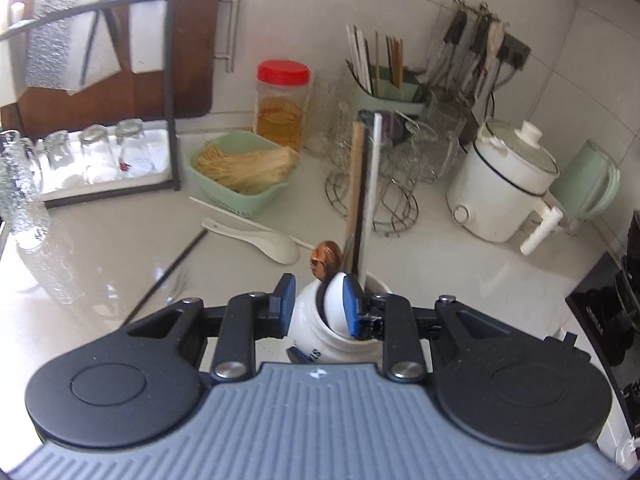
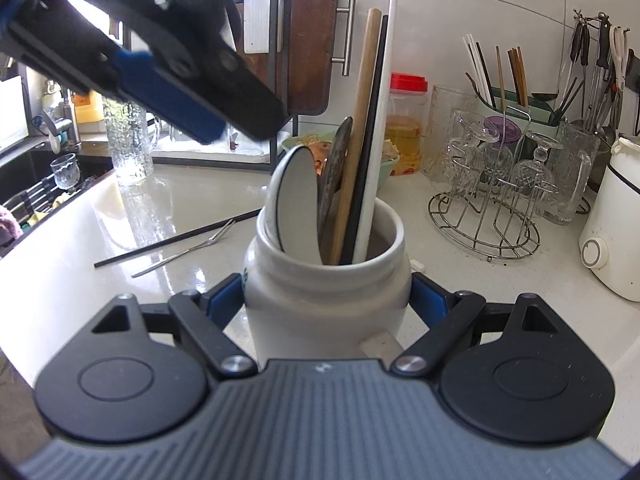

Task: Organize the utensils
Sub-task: 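Lower the white ceramic spoon bowl-up into the jar and open the left tool, then move the left tool to the silver fork and grasp it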

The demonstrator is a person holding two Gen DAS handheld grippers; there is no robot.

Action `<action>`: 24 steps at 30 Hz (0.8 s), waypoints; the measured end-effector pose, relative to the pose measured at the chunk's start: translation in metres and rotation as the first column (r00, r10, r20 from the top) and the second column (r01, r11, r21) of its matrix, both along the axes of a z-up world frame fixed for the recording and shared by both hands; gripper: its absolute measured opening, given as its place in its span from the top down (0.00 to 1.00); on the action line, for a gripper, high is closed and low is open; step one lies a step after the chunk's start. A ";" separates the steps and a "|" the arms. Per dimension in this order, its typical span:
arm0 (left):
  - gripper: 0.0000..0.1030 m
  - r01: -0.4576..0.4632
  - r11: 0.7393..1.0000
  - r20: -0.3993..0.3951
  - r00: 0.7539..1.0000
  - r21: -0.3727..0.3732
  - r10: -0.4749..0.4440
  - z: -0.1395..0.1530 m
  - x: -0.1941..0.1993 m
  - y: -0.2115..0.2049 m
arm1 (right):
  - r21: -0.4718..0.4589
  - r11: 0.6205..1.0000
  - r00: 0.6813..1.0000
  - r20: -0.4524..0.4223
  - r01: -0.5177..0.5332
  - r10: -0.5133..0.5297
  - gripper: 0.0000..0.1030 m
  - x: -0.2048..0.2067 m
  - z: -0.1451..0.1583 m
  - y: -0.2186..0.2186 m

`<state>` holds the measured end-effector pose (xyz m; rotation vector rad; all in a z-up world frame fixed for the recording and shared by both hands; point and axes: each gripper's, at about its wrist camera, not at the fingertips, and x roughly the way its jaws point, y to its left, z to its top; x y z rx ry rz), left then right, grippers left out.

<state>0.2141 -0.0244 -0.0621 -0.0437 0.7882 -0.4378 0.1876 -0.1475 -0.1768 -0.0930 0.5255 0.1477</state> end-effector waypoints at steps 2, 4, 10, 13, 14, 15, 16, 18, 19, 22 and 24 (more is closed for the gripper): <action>0.71 -0.022 1.000 0.011 1.000 -0.011 0.022 0.005 -0.003 0.008 | -0.001 1.000 1.000 0.000 -0.002 0.002 0.13 0.000 0.000 0.000; 0.71 -0.044 0.999 0.022 0.999 -0.015 0.045 0.010 -0.006 0.017 | -0.001 1.000 1.000 0.001 -0.005 0.005 0.13 0.000 0.000 0.000; 0.71 -0.119 0.993 0.028 0.993 0.013 0.119 0.008 -0.015 0.043 | -0.001 1.000 1.000 0.003 -0.011 0.011 0.13 0.000 0.000 0.001; 0.71 -0.157 0.987 0.021 0.988 0.034 0.156 0.001 -0.017 0.055 | -0.001 1.000 1.000 0.004 -0.013 0.013 0.12 0.000 0.000 0.001; 0.71 -0.167 0.985 0.016 0.986 0.041 0.166 -0.003 -0.018 0.058 | -0.001 1.000 1.000 0.004 -0.013 0.013 0.12 0.000 0.000 0.001; 0.71 -0.176 0.983 0.010 0.984 0.048 0.175 -0.006 -0.019 0.061 | -0.001 1.000 1.000 0.003 -0.013 0.013 0.12 0.000 0.000 0.001; 0.71 -0.182 0.982 0.003 0.983 0.053 0.182 -0.010 -0.019 0.064 | -0.001 1.000 1.000 0.004 -0.013 0.013 0.12 0.000 0.000 0.001; 0.71 -0.191 0.979 -0.010 0.981 0.068 0.192 -0.017 -0.019 0.069 | -0.002 1.000 1.000 0.004 -0.015 0.015 0.12 0.000 0.000 0.001; 0.71 -0.196 0.978 -0.016 0.980 0.077 0.197 -0.021 -0.019 0.071 | -0.002 1.000 1.000 0.004 -0.016 0.016 0.13 0.000 0.000 0.001; 0.71 -0.203 0.975 -0.033 0.978 0.089 0.207 -0.031 -0.018 0.075 | -0.002 1.000 1.000 0.003 -0.019 0.019 0.12 0.000 0.000 0.001; 0.71 -0.206 0.973 -0.042 0.977 0.101 0.211 -0.037 -0.014 0.078 | -0.003 1.000 1.000 0.003 -0.019 0.019 0.12 0.000 0.000 0.001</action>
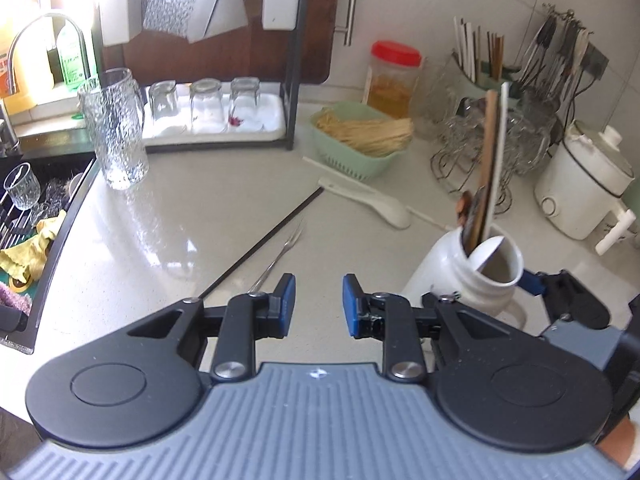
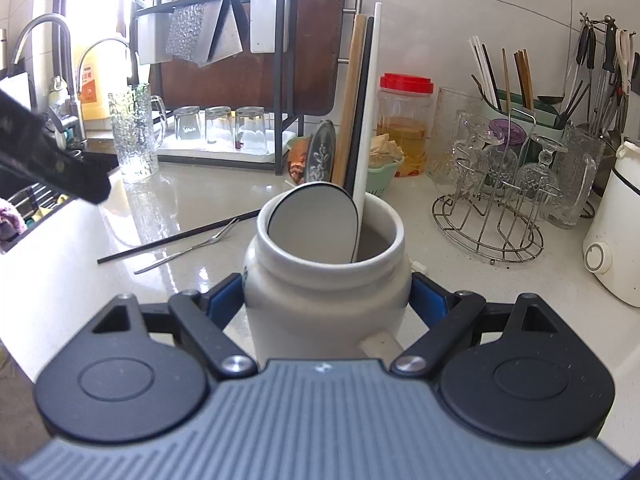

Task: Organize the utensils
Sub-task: 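Move the left tool to the silver fork and grasp it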

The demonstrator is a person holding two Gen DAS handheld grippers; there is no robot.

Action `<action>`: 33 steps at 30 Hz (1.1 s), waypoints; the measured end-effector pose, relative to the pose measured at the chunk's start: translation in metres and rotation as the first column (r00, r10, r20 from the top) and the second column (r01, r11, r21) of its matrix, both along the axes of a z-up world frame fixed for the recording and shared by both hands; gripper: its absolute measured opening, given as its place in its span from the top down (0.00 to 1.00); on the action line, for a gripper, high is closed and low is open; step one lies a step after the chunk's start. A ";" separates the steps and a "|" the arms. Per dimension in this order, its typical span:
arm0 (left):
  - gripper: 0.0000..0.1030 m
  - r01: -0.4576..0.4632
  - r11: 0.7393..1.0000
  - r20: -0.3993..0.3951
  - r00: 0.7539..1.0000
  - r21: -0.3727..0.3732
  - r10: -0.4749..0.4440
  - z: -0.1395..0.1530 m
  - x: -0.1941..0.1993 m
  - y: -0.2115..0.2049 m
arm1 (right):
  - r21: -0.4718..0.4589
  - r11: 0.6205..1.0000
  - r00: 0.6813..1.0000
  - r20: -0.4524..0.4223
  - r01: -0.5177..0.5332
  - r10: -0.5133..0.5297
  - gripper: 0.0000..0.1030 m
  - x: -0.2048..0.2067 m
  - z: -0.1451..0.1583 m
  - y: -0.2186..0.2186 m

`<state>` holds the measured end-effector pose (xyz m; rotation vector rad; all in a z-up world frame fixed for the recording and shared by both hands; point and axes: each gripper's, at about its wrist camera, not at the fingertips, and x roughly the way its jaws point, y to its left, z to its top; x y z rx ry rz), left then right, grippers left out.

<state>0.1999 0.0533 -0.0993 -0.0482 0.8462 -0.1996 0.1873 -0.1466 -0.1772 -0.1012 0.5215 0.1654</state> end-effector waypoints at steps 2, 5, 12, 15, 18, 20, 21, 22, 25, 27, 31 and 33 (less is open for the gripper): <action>0.71 -0.001 1.000 -0.010 1.000 0.011 0.001 -0.005 0.004 0.001 | 0.001 1.000 1.000 -0.001 0.000 0.000 0.12 0.000 0.000 0.000; 0.71 0.004 0.999 -0.028 1.000 0.036 -0.003 -0.014 0.014 0.003 | 0.003 1.000 1.000 -0.001 0.000 0.000 0.12 0.000 0.000 0.000; 0.63 0.028 0.997 -0.073 0.997 0.077 -0.022 -0.037 0.044 0.003 | 0.006 1.000 1.000 -0.010 -0.010 0.010 0.13 0.001 0.001 -0.002; 0.63 0.045 0.995 -0.084 0.996 0.084 -0.038 -0.050 0.059 0.001 | 0.003 1.000 1.000 -0.010 -0.015 0.015 0.13 0.001 0.001 -0.002; 0.63 0.069 0.992 -0.082 0.995 0.108 -0.060 -0.063 0.076 -0.002 | 0.004 1.000 1.000 -0.010 -0.017 0.017 0.13 0.002 0.001 -0.003; 0.63 0.087 0.990 -0.084 0.993 0.113 -0.077 -0.073 0.088 -0.003 | 0.003 1.000 1.000 -0.012 -0.017 0.017 0.13 0.002 0.001 -0.003; 0.63 0.092 0.989 -0.085 0.993 0.116 -0.083 -0.077 0.094 -0.003 | 0.003 1.000 1.000 -0.011 -0.017 0.017 0.13 0.002 0.001 -0.002; 0.63 0.099 0.988 -0.087 0.992 0.120 -0.089 -0.082 0.101 -0.003 | 0.002 1.000 1.000 -0.010 -0.018 0.018 0.13 0.002 0.001 -0.003; 0.63 0.115 0.986 -0.091 0.990 0.122 -0.105 -0.097 0.120 -0.005 | 0.002 1.000 1.000 -0.007 -0.019 0.019 0.13 0.001 0.000 -0.003; 0.63 0.130 0.984 -0.095 0.988 0.122 -0.119 -0.104 0.131 -0.008 | 0.001 1.000 1.000 -0.007 -0.020 0.020 0.13 0.001 0.000 -0.002; 0.63 0.165 0.978 -0.079 0.985 0.125 -0.156 -0.110 0.144 -0.018 | 0.001 1.000 1.000 -0.004 -0.022 0.022 0.13 0.001 0.000 -0.003; 0.63 0.178 0.975 -0.069 0.983 0.135 -0.170 -0.112 0.149 -0.023 | 0.001 1.000 1.000 -0.002 -0.023 0.023 0.13 0.000 -0.001 -0.003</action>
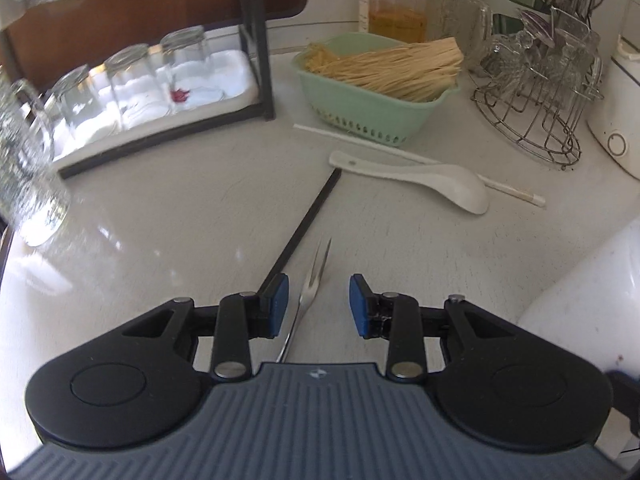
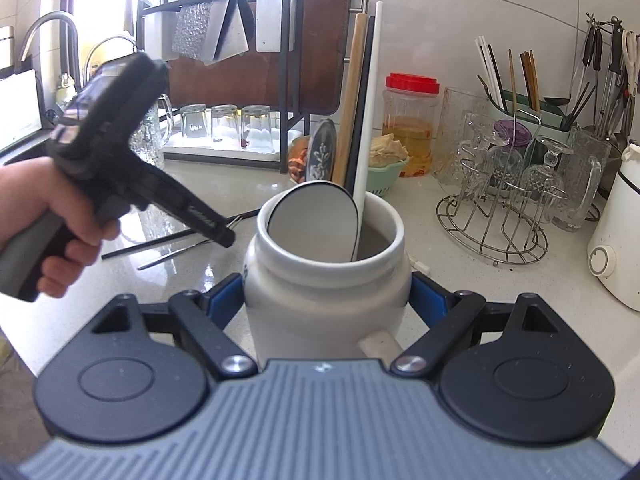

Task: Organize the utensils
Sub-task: 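Move the left tool to the silver fork and grasp it, then lift the silver fork upright with the left tool toward the jar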

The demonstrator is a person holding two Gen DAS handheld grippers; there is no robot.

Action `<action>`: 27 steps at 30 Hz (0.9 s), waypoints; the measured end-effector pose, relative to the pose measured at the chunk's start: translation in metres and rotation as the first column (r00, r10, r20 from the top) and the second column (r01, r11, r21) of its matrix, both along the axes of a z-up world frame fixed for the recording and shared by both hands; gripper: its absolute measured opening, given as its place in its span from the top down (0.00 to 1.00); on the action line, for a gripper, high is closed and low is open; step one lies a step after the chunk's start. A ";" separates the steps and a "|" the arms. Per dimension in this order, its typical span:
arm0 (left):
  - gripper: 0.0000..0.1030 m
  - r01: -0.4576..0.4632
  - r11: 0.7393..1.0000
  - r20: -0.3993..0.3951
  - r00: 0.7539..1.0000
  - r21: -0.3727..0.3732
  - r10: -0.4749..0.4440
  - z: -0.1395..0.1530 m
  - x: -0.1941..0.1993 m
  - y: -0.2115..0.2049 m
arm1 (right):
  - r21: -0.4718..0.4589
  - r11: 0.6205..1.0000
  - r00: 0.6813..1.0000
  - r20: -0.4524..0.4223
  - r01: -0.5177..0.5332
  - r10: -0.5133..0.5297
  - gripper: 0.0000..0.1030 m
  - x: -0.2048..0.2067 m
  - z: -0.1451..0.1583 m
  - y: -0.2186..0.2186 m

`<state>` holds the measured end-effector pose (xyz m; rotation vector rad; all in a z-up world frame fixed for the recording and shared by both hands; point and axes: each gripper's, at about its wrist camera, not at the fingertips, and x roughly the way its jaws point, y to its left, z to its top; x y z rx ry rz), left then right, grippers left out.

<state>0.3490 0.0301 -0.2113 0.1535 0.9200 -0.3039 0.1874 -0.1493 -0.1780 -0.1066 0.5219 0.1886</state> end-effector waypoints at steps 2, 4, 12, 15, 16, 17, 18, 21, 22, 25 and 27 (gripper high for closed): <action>0.63 0.005 1.000 -0.004 1.000 -0.009 -0.005 -0.002 0.005 -0.002 | 0.000 1.000 1.000 0.001 -0.001 0.001 0.13 0.000 0.000 0.000; 0.63 0.019 1.000 -0.005 1.000 -0.006 -0.019 -0.004 0.008 -0.007 | 0.001 1.000 1.000 0.002 -0.001 0.001 0.13 -0.001 0.000 0.000; 0.87 -0.004 1.000 0.017 1.000 0.012 0.004 -0.005 0.016 -0.009 | 0.003 1.000 1.000 0.004 -0.003 0.003 0.13 -0.001 0.000 0.000; 0.91 -0.013 1.000 0.015 1.000 0.013 0.012 -0.005 0.015 -0.010 | 0.005 1.000 1.000 0.008 -0.003 0.003 0.13 -0.002 0.000 0.000; 0.91 -0.013 1.000 0.016 1.000 0.013 0.013 -0.005 0.014 -0.009 | 0.006 1.000 1.000 0.008 -0.002 0.002 0.13 -0.002 0.000 0.000; 0.91 -0.012 1.000 0.019 1.000 0.018 0.012 -0.005 0.013 -0.010 | 0.006 1.000 1.000 0.007 -0.003 0.003 0.13 -0.002 0.000 0.000; 0.92 -0.010 1.000 0.020 1.000 0.018 0.010 -0.005 0.012 -0.010 | 0.005 1.000 1.000 0.008 -0.003 0.003 0.13 -0.002 0.000 0.000; 0.92 -0.012 1.000 0.029 1.000 0.011 0.012 0.000 0.008 -0.010 | 0.005 1.000 1.000 0.009 -0.005 0.005 0.13 -0.002 0.000 -0.001; 0.92 -0.015 1.000 0.033 0.999 0.008 0.014 0.002 0.006 -0.010 | 0.004 1.000 1.000 0.010 -0.007 0.007 0.13 -0.002 0.000 -0.001; 0.92 -0.021 1.000 0.045 0.999 -0.010 0.021 0.013 0.000 -0.010 | 0.002 1.000 1.000 0.013 -0.007 0.007 0.13 -0.002 -0.001 -0.001; 0.92 -0.019 1.000 0.059 0.998 -0.017 0.020 0.021 -0.006 -0.010 | 0.002 1.000 1.000 0.015 -0.008 0.008 0.13 -0.002 -0.001 0.000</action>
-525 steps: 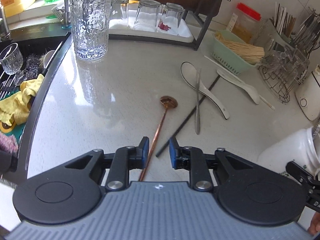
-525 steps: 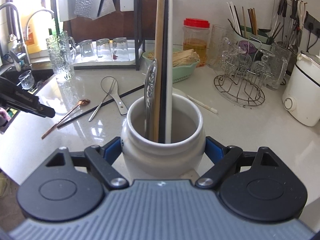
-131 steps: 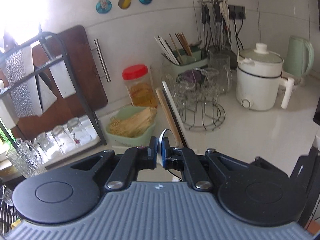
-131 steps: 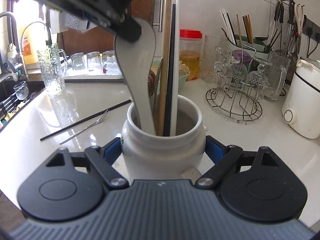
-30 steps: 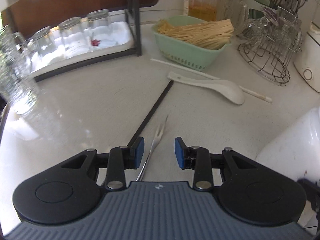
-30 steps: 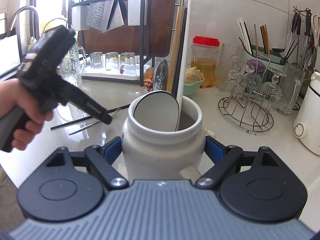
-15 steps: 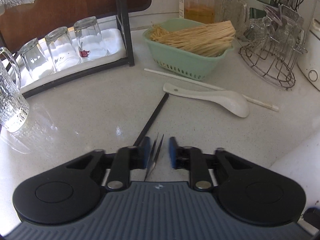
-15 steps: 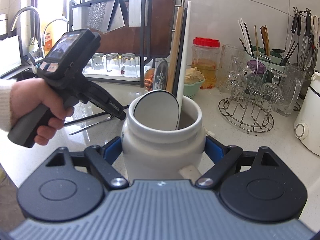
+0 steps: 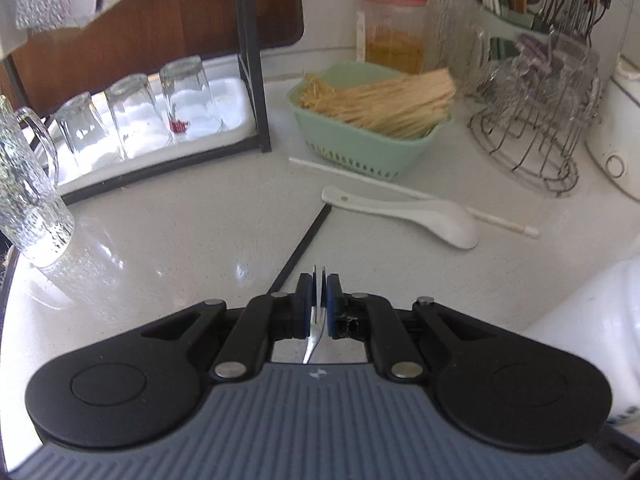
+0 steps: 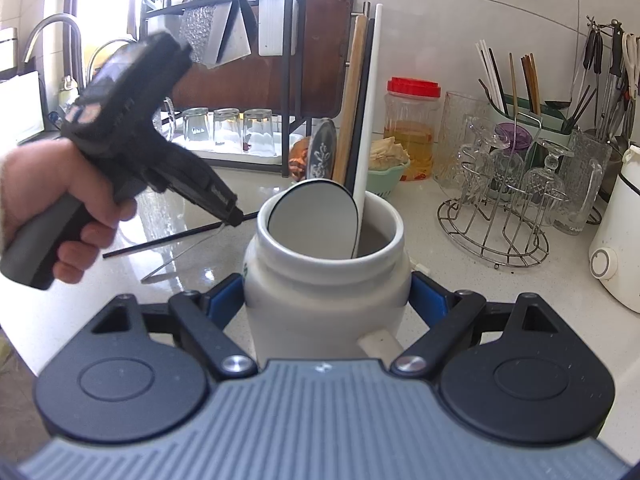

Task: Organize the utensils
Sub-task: 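Lift the silver fork upright with the left tool toward the jar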

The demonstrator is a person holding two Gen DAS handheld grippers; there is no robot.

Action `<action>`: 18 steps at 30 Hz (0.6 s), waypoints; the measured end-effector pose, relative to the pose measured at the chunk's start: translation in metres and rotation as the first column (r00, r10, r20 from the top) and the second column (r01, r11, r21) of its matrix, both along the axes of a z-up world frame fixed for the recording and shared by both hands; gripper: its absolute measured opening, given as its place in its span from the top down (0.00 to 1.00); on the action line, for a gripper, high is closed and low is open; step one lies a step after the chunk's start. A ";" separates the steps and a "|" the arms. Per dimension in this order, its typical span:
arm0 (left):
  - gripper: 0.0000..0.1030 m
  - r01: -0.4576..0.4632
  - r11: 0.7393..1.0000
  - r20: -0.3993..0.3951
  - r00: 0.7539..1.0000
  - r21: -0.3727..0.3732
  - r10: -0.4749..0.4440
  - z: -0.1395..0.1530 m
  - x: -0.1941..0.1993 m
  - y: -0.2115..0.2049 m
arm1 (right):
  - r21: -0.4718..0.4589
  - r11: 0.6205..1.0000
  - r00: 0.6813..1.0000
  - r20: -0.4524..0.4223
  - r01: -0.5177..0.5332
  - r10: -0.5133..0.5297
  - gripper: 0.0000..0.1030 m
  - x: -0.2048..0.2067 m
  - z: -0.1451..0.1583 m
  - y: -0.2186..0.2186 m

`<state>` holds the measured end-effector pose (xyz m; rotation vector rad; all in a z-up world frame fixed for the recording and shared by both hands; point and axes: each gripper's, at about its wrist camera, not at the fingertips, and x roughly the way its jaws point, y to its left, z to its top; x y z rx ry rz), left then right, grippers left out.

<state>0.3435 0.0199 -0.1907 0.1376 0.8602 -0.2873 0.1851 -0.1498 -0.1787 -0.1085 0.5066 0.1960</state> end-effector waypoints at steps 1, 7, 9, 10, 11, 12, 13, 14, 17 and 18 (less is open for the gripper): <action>0.93 -0.001 1.000 0.005 1.000 -0.004 0.001 0.004 -0.003 0.000 | 0.000 1.000 1.000 0.001 -0.001 0.001 0.13 0.000 0.000 0.000; 0.95 0.000 0.999 0.037 0.999 -0.033 0.002 0.033 -0.023 0.000 | 0.002 1.000 1.000 0.003 0.000 0.000 0.13 0.000 0.000 -0.001; 0.99 -0.006 0.999 0.049 0.999 -0.040 0.008 0.042 -0.030 0.001 | 0.003 1.000 1.000 0.005 -0.001 0.001 0.13 0.000 0.000 -0.001; 0.99 -0.010 0.999 0.055 0.998 -0.043 0.012 0.046 -0.033 0.002 | 0.005 1.000 1.000 0.006 0.000 0.000 0.13 0.000 0.000 -0.001; 0.99 -0.011 0.999 0.060 0.998 -0.046 0.013 0.049 -0.037 0.001 | 0.006 1.000 1.000 0.007 0.000 -0.001 0.13 0.000 0.000 -0.001; 0.99 -0.011 0.999 0.063 0.998 -0.046 0.014 0.052 -0.040 0.001 | 0.005 1.000 1.000 0.009 0.001 -0.001 0.13 0.000 0.000 -0.001; 0.99 -0.012 0.999 0.067 0.998 -0.046 0.015 0.054 -0.043 0.001 | 0.006 1.000 1.000 0.010 0.001 -0.002 0.13 0.000 0.000 -0.001; 0.99 -0.015 0.999 0.073 0.997 -0.046 0.018 0.056 -0.045 0.000 | 0.007 1.000 1.000 0.012 0.002 -0.002 0.13 0.000 -0.001 -0.001; 0.99 -0.016 0.999 0.076 0.997 -0.051 0.020 0.061 -0.052 -0.001 | 0.007 1.000 1.000 0.016 0.000 0.000 0.13 0.000 -0.001 -0.001; 0.99 -0.013 0.998 0.078 0.997 -0.053 0.017 0.063 -0.055 -0.002 | 0.006 1.000 1.000 0.017 0.000 0.000 0.13 -0.001 -0.001 -0.001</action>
